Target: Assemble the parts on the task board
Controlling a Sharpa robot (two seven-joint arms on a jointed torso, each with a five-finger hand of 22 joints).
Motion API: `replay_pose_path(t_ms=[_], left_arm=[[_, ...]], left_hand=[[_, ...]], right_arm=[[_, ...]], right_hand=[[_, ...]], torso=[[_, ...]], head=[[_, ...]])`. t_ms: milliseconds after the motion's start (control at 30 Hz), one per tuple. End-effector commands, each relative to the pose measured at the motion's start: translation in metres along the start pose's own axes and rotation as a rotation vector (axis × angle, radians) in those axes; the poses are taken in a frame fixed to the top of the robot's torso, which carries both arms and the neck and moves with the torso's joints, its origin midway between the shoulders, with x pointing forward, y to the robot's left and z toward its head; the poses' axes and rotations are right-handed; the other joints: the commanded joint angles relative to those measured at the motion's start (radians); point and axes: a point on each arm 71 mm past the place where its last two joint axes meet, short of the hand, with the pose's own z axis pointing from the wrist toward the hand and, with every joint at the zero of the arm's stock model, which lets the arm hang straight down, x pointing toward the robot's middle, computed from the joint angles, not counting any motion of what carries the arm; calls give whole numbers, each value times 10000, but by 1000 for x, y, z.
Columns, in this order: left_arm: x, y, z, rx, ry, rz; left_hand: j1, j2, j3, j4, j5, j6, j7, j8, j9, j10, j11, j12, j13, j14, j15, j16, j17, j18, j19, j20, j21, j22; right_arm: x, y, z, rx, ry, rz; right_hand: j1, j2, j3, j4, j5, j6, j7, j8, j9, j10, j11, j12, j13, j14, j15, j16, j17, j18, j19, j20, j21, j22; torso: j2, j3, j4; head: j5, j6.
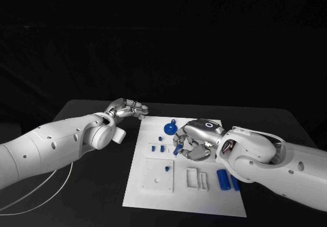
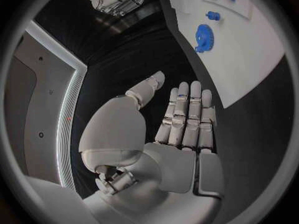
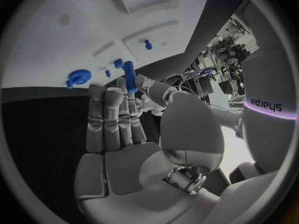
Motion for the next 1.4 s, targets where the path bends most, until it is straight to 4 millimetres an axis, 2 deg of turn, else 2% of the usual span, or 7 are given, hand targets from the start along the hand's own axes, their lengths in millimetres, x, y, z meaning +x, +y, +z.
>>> replay_pose_path(t_ms=[33, 233, 400, 533, 767, 1067, 1400], left_arm=[[3, -2, 1, 142, 116, -107], [4, -2, 2, 137, 137, -113], [7, -3, 2, 159, 202, -132], [7, -3, 3, 160, 210, -133], [8, -3, 3, 158, 232, -140], [7, -3, 3, 151, 231, -140], [7, -3, 3, 145, 232, -140]], left_hand=[[-31, 93, -34, 4, 59, -77, -23, 53, -13, -48, -15, -27, -14, 67, 27, -51, 12, 126, 52, -20, -50, 15], [-31, 93, -35, 2, 59, -77, -23, 54, -15, -48, -15, -26, -15, 68, 27, -56, 18, 126, 52, -20, -53, 17], [-30, 91, -35, 0, 59, -78, -22, 55, -16, -48, -14, -26, -15, 69, 27, -60, 24, 126, 52, -20, -55, 19], [-30, 92, -35, -1, 58, -78, -22, 56, -16, -48, -14, -25, -16, 69, 27, -63, 28, 126, 53, -20, -57, 21], [-31, 93, -35, -2, 58, -79, -21, 57, -18, -49, -14, -25, -17, 70, 27, -69, 36, 126, 53, -20, -60, 23], [-32, 92, -36, -3, 58, -80, -20, 59, -20, -50, -14, -24, -18, 71, 28, -78, 47, 125, 53, -19, -65, 27], [-31, 92, -36, -4, 58, -82, -19, 60, -21, -51, -13, -24, -20, 72, 28, -84, 54, 125, 54, -19, -68, 29]], right_arm=[[6, 18, 7, -654, -56, 575], [19, 42, 19, -1283, 59, 911], [29, 54, 29, -1592, 185, 948], [41, 63, 33, -1793, 453, 967], [54, 63, 33, -1734, 959, 764], [59, 60, 30, -1654, 1463, 657], [66, 59, 29, -1584, 1856, 485]], right_hand=[[86, 11, 66, -22, 22, 46, -18, 15, 373, 19, -34, 51, 29, 30, -68, 27, 14, 593, 83, -31, 49, 7], [78, 62, 38, -73, 23, 26, -12, 7, 400, -3, -32, 45, 78, 34, -66, 14, 18, 593, 94, -43, 46, 7], [71, 89, 26, -102, 23, 15, -8, 2, 416, -14, -31, 42, 107, 35, -65, 5, 19, 593, 96, -47, 43, 8], [66, 106, 21, -125, 23, 8, -6, -1, 427, -23, -30, 39, 127, 36, -64, -1, 21, 593, 96, -49, 40, 8], [53, 139, 14, -167, 23, -4, -2, -7, 446, -40, -27, 33, 164, 36, -61, -12, 23, 592, 91, -49, 34, 10], [28, 164, -1, -224, 23, -3, -1, -8, 474, -45, -28, 33, 214, 49, -62, -13, 34, 593, 92, -49, 38, 20], [11, 185, -8, -268, 24, -1, -4, -8, 493, -48, -30, 34, 248, 55, -64, -12, 42, 593, 88, -48, 41, 29]], torso=[[0, -2, 1], [-1, -4, 9], [2, -17, 20], [0, -10, 3], [2, -4, 14], [-1, 1, -4], [1, 7, -5]], head=[[125, -28], [250, -60], [362, -84], [459, -113], [568, -185], [618, -266], [637, -298]])
